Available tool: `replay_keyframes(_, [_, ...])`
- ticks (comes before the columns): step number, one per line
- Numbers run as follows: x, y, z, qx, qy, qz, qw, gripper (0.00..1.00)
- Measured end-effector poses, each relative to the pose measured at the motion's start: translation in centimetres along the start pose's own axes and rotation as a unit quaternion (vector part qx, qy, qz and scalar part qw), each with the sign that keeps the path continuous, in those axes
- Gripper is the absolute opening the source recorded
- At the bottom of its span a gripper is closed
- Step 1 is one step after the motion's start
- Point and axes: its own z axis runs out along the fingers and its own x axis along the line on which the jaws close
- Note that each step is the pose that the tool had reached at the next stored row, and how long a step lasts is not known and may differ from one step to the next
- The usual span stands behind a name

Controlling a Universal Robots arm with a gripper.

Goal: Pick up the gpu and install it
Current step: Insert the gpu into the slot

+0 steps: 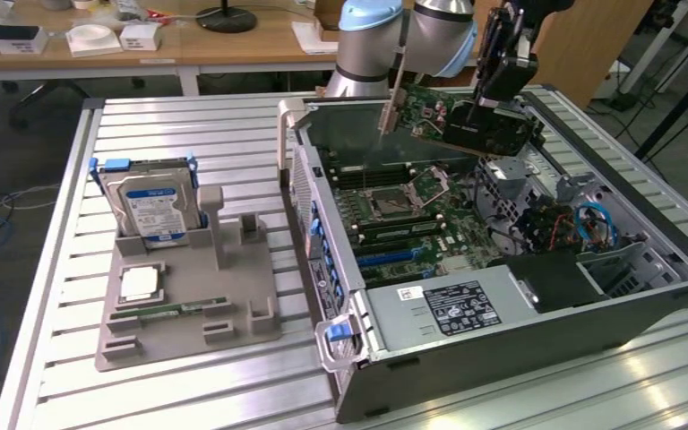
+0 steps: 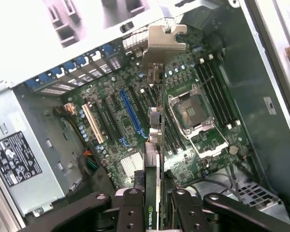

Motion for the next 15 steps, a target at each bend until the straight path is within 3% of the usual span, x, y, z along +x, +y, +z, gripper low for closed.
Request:
replay_keyframes(4, [0.00,0.00,0.00,-0.0006,0.0002,-0.034,0.9994,0.26])
replay_keyframes(8, [0.00,0.00,0.00,-0.0010,0.0003,-0.065,0.9979,0.26])
replay_keyframes(15, [0.00,0.00,0.00,-0.0019,0.0006,-0.115,0.9934,0.26])
